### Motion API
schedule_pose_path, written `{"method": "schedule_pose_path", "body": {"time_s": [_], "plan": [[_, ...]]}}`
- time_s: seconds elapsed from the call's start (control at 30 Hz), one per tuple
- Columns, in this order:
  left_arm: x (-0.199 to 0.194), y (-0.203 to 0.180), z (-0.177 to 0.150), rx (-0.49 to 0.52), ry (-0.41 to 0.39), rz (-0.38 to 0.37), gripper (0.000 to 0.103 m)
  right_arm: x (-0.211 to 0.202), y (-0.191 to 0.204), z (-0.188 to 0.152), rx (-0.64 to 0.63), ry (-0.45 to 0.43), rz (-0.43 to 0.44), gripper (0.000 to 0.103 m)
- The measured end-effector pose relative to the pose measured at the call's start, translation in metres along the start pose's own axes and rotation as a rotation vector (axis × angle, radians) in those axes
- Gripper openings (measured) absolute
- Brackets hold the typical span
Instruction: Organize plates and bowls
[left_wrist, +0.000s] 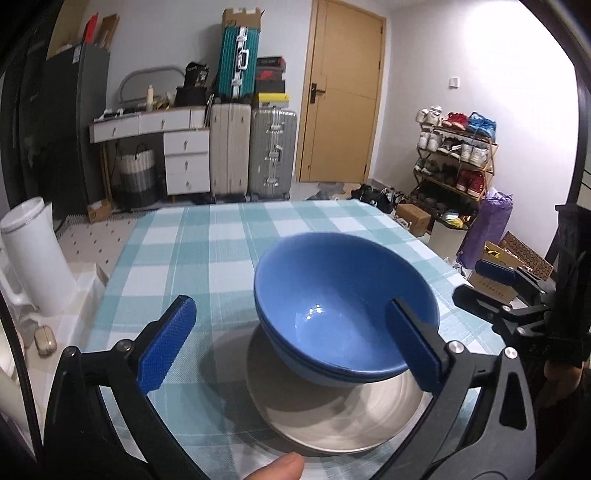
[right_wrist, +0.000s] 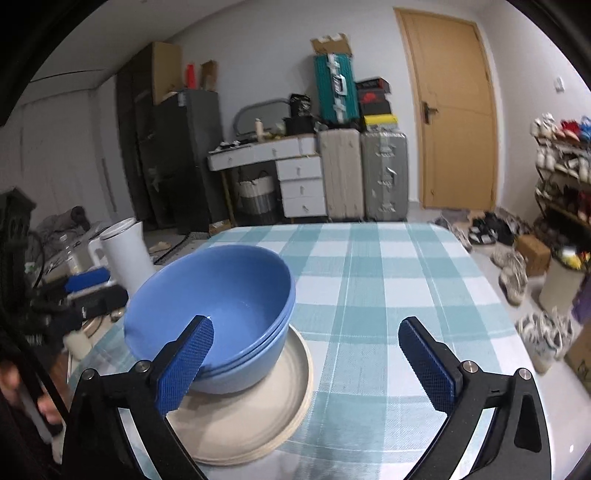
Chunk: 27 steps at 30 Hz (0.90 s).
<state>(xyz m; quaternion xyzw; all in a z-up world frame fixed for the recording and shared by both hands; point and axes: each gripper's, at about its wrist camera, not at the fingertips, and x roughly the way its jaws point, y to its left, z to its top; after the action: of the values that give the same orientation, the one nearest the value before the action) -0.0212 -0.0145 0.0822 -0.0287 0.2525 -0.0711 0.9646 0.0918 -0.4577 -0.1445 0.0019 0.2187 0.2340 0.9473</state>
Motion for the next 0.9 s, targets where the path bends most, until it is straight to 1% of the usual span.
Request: {"method": "schedule_pose_path", "body": {"time_s": [0.07, 0.13, 0.2, 0.33, 0.4, 0.47, 0.57, 0.7, 0.83, 0.9], "plan": [[-0.009, 0.004, -0.001, 0.001, -0.026, -0.007, 0.102, -0.006, -0.002, -0.004, -0.031, -0.009, 0.017, 0.102], [-0.018, 0.009, -0.006, 0.009, -0.054, 0.001, 0.102, -0.01, -0.001, -0.007, -0.06, -0.013, 0.032, 0.102], [-0.023, 0.012, -0.011, 0.016, -0.065, 0.008, 0.102, -0.014, -0.001, -0.011, -0.084, -0.023, 0.044, 0.102], [-0.025, 0.022, -0.021, 0.015, -0.048, 0.005, 0.102, -0.02, -0.001, -0.019, -0.102, -0.04, 0.089, 0.102], [-0.025, 0.024, -0.027, 0.021, -0.053, 0.002, 0.102, -0.022, -0.003, -0.023, -0.105, -0.049, 0.119, 0.102], [-0.024, 0.026, -0.034, 0.03, -0.062, -0.015, 0.102, -0.02, -0.004, -0.026, -0.114, -0.04, 0.141, 0.102], [-0.023, 0.03, -0.045, 0.035, -0.062, -0.033, 0.102, -0.021, -0.006, -0.033, -0.126, -0.036, 0.149, 0.102], [-0.027, 0.037, -0.058, 0.033, -0.085, -0.062, 0.102, -0.021, -0.011, -0.041, -0.111, -0.04, 0.196, 0.102], [-0.028, 0.039, -0.065, 0.037, -0.087, -0.067, 0.102, -0.017, -0.014, -0.046, -0.107, -0.044, 0.207, 0.102], [-0.03, 0.042, -0.069, 0.039, -0.086, -0.067, 0.102, -0.014, -0.015, -0.048, -0.107, -0.03, 0.209, 0.102]]}}
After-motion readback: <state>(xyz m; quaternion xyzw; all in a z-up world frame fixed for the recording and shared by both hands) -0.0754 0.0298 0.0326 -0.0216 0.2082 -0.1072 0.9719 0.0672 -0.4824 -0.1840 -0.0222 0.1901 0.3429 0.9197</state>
